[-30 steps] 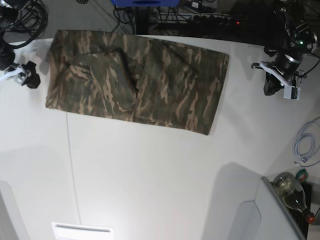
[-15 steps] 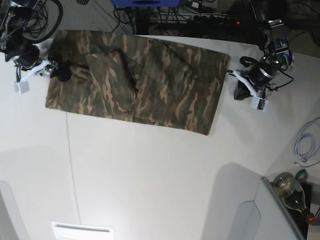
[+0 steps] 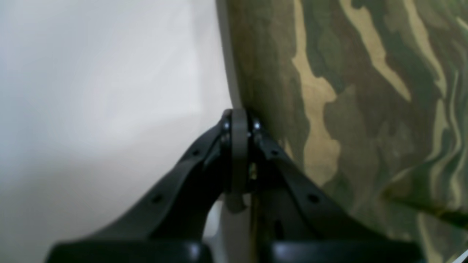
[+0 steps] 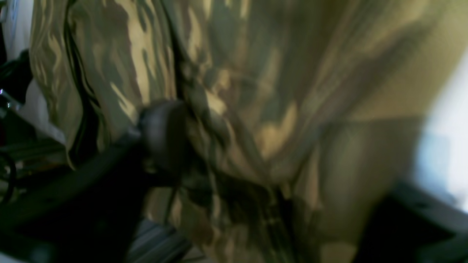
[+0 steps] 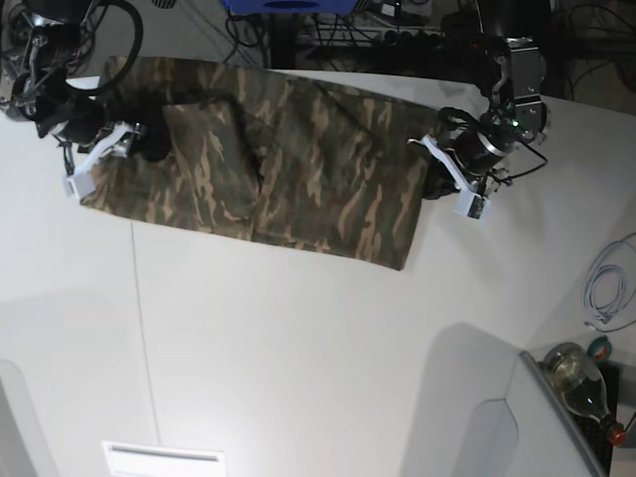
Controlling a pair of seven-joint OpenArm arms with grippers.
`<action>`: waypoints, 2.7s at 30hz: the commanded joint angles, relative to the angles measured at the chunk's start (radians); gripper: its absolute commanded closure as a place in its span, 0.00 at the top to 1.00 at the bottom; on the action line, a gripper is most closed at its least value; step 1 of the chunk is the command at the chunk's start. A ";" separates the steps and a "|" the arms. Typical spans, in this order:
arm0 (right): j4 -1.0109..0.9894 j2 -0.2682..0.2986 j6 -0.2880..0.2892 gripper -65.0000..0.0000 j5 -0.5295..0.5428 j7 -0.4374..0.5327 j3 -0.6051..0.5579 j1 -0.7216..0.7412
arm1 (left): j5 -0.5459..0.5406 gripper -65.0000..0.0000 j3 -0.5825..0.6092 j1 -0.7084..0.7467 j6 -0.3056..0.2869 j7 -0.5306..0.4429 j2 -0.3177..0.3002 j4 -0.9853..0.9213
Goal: Layout the t-shirt on the table in an organized manner, then fold the t-shirt properly
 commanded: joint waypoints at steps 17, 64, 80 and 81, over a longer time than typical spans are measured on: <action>0.174 0.087 -0.145 0.00 -0.012 -0.276 0.001 0.214 | -0.007 0.00 0.239 -0.011 0.078 0.008 0.066 0.019; 0.264 -0.048 -0.414 0.46 -0.012 0.010 -0.610 0.141 | 0.000 0.00 0.298 -0.034 0.103 0.009 0.080 0.049; 0.361 -0.047 -0.415 0.70 -0.013 0.015 -0.754 0.151 | -0.003 0.00 -0.035 0.197 0.098 0.262 -0.132 0.434; 0.358 -0.047 -0.415 0.70 -0.021 0.026 -0.774 0.158 | -0.001 0.00 -0.058 0.211 0.098 0.262 -0.136 0.444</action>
